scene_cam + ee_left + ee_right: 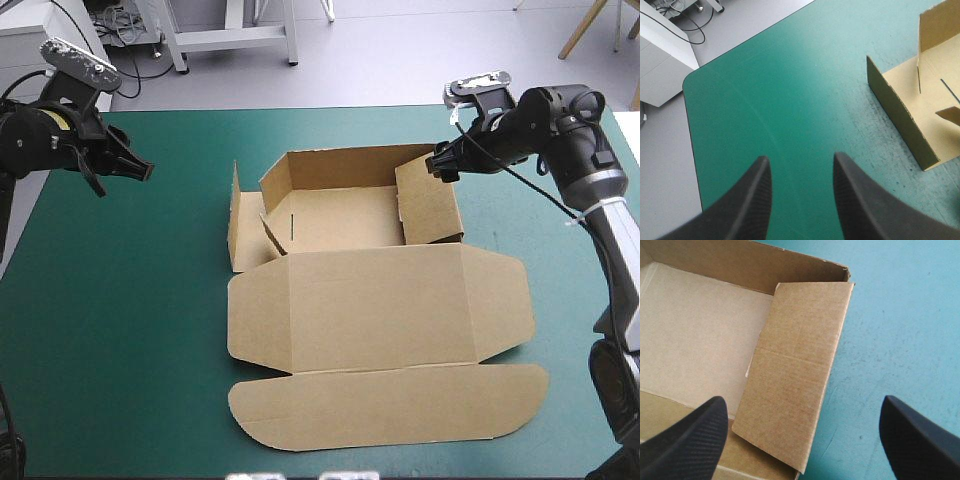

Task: Fold the box

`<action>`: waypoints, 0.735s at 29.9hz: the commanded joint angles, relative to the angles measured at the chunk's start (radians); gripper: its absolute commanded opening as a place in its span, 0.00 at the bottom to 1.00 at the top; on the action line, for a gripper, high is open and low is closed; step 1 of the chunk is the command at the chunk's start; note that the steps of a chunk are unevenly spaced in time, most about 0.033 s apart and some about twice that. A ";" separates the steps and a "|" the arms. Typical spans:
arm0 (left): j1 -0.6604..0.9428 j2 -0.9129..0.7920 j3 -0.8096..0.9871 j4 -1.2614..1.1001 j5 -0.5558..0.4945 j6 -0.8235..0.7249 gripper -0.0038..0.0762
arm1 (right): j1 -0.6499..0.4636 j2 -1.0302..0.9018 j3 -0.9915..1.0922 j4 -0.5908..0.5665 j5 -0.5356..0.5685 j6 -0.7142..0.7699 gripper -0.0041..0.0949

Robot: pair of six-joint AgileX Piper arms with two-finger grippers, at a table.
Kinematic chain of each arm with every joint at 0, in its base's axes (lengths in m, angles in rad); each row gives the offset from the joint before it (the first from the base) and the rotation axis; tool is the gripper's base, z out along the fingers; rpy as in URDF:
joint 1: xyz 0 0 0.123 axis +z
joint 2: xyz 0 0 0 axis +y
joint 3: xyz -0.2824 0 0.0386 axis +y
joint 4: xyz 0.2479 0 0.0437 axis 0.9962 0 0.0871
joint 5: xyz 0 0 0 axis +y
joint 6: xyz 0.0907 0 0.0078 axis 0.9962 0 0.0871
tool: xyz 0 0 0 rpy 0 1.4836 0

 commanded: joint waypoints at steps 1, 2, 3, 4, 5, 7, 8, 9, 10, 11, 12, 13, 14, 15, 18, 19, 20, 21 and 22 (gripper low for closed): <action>0.002 -0.034 -0.032 -0.005 0.045 -0.009 0.40 | 0.000 0.002 -0.028 -0.001 -0.031 0.023 0.81; 0.002 -0.034 -0.032 -0.005 0.045 -0.009 0.40 | 0.000 0.016 -0.028 -0.001 -0.031 0.026 0.81; 0.002 -0.034 -0.032 -0.005 0.045 -0.009 0.40 | 0.000 0.034 -0.028 -0.001 -0.031 0.026 0.81; 0.002 -0.034 -0.032 -0.005 0.045 -0.009 0.40 | 0.000 0.052 -0.028 -0.001 -0.031 0.026 0.81; 0.002 -0.034 -0.032 -0.009 0.045 -0.009 0.40 | 0.000 0.072 -0.028 -0.001 -0.031 0.026 0.80; 0.002 -0.034 -0.032 -0.017 0.045 -0.009 0.40 | 0.000 0.108 -0.028 -0.001 -0.031 0.026 0.80; 0.002 -0.034 -0.032 -0.025 0.045 -0.009 0.40 | 0.000 0.127 -0.028 -0.001 -0.031 0.026 0.80; 0.002 -0.034 -0.032 -0.033 0.045 -0.009 0.40 | 0.000 0.144 -0.028 -0.001 -0.031 0.026 0.80; 0.002 -0.034 -0.032 -0.035 0.045 -0.009 0.40 | 0.000 0.164 -0.028 -0.001 -0.031 0.026 0.81; 0.002 -0.034 -0.032 -0.035 0.045 -0.009 0.40 | 0.000 0.187 -0.028 -0.001 -0.031 0.026 0.80; 0.002 -0.034 -0.032 -0.035 0.045 -0.009 0.40 | 0.000 0.206 -0.028 -0.001 -0.033 0.026 0.80; 0.002 -0.034 -0.032 -0.035 0.045 -0.009 0.40 | 0.000 0.221 -0.028 -0.001 -0.033 0.026 0.80; 0.002 -0.034 -0.032 -0.035 0.045 -0.009 0.40 | 0.000 0.237 -0.028 -0.001 -0.033 0.026 0.80; 0.002 -0.034 -0.032 -0.035 0.045 -0.009 0.40 | 0.000 0.251 -0.028 -0.001 -0.031 0.026 0.80; 0.002 -0.034 -0.032 -0.035 0.045 -0.009 0.40 | 0.000 0.282 -0.028 -0.001 -0.029 0.040 0.78; 0.002 -0.034 -0.032 -0.035 0.045 -0.009 0.40 | 0.000 0.290 -0.028 0.001 -0.028 0.040 0.75; 0.002 -0.034 -0.032 -0.035 0.045 -0.009 0.40 | 0.000 0.292 -0.028 0.001 -0.028 0.042 0.71; 0.002 -0.034 -0.032 -0.035 0.045 -0.009 0.40 | 0.000 0.292 -0.028 0.001 -0.028 0.043 0.67; 0.002 -0.034 -0.032 -0.035 0.045 -0.009 0.40 | 0.000 0.292 -0.028 0.001 -0.030 0.046 0.58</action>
